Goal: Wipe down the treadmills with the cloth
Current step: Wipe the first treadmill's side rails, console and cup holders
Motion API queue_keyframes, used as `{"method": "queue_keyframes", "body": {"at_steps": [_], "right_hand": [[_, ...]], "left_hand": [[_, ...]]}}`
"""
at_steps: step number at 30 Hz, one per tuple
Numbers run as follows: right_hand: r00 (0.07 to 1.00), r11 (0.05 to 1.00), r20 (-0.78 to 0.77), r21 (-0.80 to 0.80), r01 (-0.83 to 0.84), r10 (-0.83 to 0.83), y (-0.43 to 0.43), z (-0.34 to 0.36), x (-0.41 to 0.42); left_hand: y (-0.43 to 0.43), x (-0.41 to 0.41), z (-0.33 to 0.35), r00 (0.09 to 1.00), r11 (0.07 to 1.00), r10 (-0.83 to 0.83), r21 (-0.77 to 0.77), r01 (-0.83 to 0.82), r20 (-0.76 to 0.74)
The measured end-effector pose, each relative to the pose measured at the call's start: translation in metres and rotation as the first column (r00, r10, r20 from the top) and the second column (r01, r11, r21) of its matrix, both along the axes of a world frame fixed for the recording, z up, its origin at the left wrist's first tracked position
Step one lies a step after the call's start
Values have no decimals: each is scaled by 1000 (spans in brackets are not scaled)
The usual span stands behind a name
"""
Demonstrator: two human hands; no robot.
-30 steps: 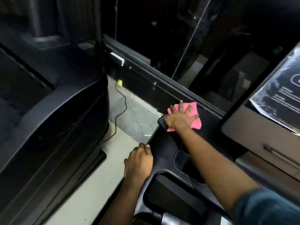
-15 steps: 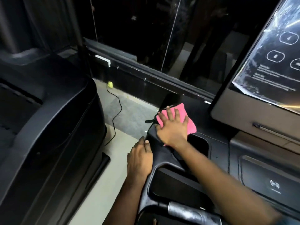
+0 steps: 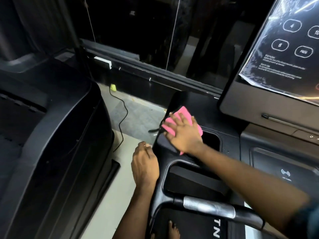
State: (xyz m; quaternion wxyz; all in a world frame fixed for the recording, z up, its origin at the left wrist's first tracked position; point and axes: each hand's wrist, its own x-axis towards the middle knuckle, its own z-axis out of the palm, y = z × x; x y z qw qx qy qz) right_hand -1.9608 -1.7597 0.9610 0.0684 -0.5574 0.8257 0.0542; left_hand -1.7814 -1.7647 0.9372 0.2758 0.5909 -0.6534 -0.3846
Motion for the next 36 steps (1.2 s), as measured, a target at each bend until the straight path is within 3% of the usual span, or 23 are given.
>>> {"method": "queue_keyframes", "body": {"at_steps": [4,8,10,13,15,20,24,26,31,36], "right_hand": [[961,962,-40,-3,274,-274,-50,5,-15],[999,999,-23,-42,30,-31,-3,-4,37],[1000,998,18,-50,26,-25,25,0,22],[960,961,-84,-107,257,-266,17,4,-46],[900,900,-50,-72,430,-433,9,11,-71],[842,833,-6,-149,533,-540,56,0,-45],[769,768,16,-48,639,-639,37,14,-65],[767,767,-1,-1,641,-641,28,24,-60],[833,825,59,-113,553,-550,65,13,2],[841,843,72,-17,538,-536,-4,22,-46]], "left_hand": [[5,-8,5,992,993,-104,69,99,72],[9,-13,2,990,996,-86,39,82,114],[11,-15,-2,985,995,-97,-13,100,143],[10,-17,-5,976,989,-128,-55,139,175],[9,-17,-6,964,984,-149,-63,167,219],[10,-17,-4,946,972,-189,-85,217,262],[8,-18,-5,930,961,-222,-96,260,294],[11,-17,-5,927,959,-225,-99,265,300],[11,-17,-7,926,950,-227,-143,279,303],[11,-19,-10,916,946,-224,-151,286,332]]}}
